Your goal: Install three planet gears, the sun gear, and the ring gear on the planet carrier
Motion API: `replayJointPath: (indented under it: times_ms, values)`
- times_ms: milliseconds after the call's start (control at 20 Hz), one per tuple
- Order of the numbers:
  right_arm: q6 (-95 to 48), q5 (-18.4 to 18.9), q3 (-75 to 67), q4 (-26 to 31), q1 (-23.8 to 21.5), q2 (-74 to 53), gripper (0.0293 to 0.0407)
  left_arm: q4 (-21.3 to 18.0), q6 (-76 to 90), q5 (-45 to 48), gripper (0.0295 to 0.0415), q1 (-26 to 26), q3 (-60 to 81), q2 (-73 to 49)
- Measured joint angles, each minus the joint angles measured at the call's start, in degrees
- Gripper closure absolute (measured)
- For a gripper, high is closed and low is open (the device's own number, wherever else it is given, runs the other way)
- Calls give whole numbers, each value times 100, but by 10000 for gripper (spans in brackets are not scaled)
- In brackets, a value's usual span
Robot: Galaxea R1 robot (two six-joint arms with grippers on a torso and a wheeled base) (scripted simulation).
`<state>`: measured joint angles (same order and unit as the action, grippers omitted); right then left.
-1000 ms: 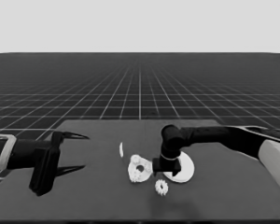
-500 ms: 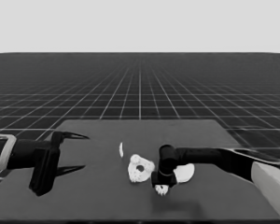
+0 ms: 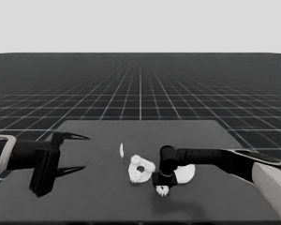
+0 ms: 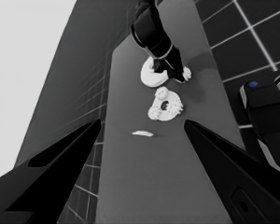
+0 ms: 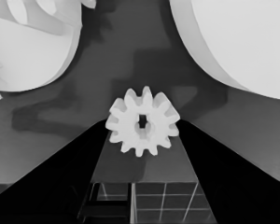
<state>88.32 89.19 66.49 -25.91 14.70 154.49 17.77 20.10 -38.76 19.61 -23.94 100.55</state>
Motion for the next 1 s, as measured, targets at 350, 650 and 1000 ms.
replayJointPath:
  times_ms: [350,650,1000]
  values:
    - [575,168,-729,1371,-1369,-120,390,0,0,0,326,0,0,0]
    - [-457,-29,2019,1630,-1620,1583,390,0,0,0,326,0,0,0]
    - [-934,-92,3020,1671,-1636,2097,390,0,0,0,326,0,0,0]
